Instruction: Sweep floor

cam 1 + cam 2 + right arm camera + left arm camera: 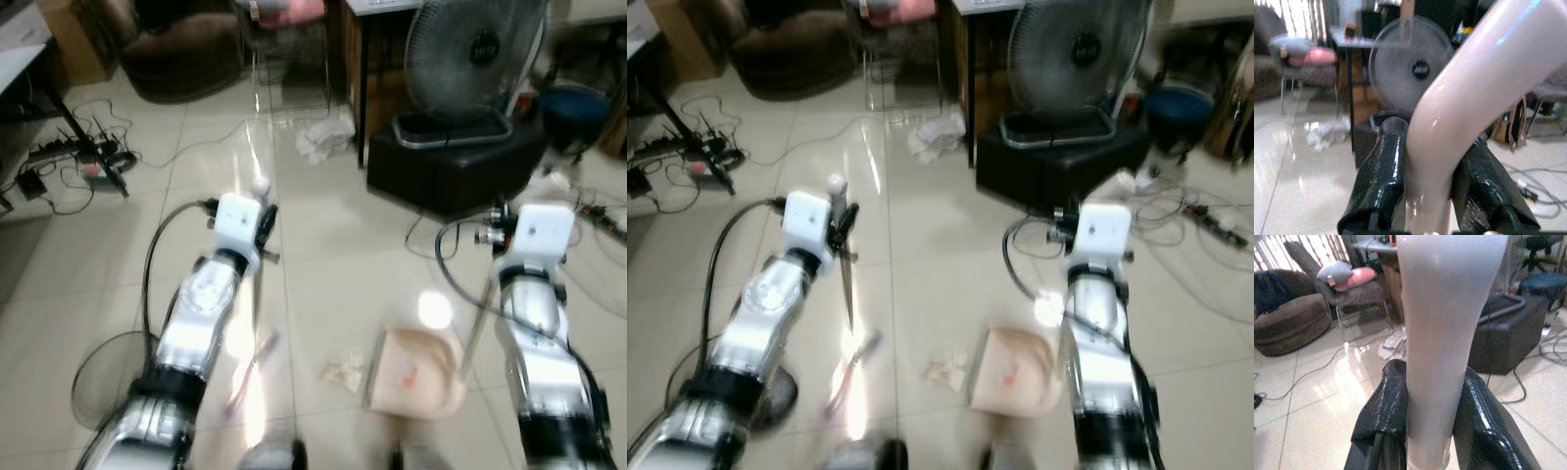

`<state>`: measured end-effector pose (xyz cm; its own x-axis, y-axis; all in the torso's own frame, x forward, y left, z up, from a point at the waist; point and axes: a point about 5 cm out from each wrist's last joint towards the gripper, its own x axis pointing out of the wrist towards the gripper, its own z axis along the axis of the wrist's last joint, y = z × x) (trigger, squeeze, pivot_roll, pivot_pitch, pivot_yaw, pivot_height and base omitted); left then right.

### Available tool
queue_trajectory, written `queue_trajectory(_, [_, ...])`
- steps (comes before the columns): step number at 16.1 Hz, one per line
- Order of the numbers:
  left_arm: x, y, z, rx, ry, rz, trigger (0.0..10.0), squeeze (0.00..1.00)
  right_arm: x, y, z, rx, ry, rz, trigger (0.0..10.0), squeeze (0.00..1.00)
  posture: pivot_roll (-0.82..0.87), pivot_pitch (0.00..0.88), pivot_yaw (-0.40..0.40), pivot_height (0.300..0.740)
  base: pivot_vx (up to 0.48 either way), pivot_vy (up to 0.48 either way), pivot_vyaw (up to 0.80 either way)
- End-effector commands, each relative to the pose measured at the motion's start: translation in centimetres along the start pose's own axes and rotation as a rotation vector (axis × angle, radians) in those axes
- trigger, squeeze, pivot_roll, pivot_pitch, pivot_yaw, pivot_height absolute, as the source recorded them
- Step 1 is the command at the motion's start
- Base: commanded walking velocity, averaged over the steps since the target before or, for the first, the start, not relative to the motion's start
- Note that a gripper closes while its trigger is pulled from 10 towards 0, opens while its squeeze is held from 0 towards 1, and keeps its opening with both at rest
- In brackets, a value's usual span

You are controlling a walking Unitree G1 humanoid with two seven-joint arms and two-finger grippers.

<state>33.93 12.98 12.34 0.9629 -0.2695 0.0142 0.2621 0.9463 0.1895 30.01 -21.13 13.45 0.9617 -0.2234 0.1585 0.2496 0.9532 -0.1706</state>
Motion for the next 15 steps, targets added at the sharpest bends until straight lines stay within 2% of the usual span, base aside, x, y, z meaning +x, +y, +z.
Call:
queue_trajectory(1, [0.9,0.2,1.3,0.026,-0.08,0.041,10.0,0.0,0.8,0.2,0.8,-0.056,-0.07,0.026,10.0,0.0,0.03,0.196,0.123,0.74,0.0,0.0,0.0])
queue_trajectory(6, [1.8,-0.1,1.9,0.004,-0.138,0.07,10.0,0.0,1.2,-0.8,1.0,-0.118,-0.13,0.002,10.0,0.0,0.03,0.254,0.14,0.74,0.0,0.0,0.0])
queue_trajectory(8, [2.7,-1.1,3.1,-0.072,-0.228,0.069,10.0,0.0,1.2,-2.0,1.1,-0.179,-0.184,-0.021,10.0,0.0,0.04,0.316,0.159,0.74,0.0,0.0,0.0])
queue_trajectory(11, [3.0,-1.8,3.7,-0.096,-0.258,0.049,10.0,0.0,1.1,-2.5,1.0,-0.189,-0.206,-0.028,10.0,0.0,0.06,0.339,0.177,0.74,0.0,0.0,0.0])
queue_trajectory(12, [3.2,-2.4,3.8,-0.095,-0.261,0.03,10.0,0.0,1.5,-2.4,1.0,-0.197,-0.226,-0.028,10.0,0.0,0.06,0.344,0.181,0.74,0.0,0.0,0.0])
queue_trajectory(15, [3.3,-2.7,3.7,-0.092,-0.27,0.025,10.0,0.0,2.3,-1.3,1.3,-0.18,-0.26,-0.011,10.0,0.0,0.07,0.35,0.185,0.74,0.0,0.0,0.0])
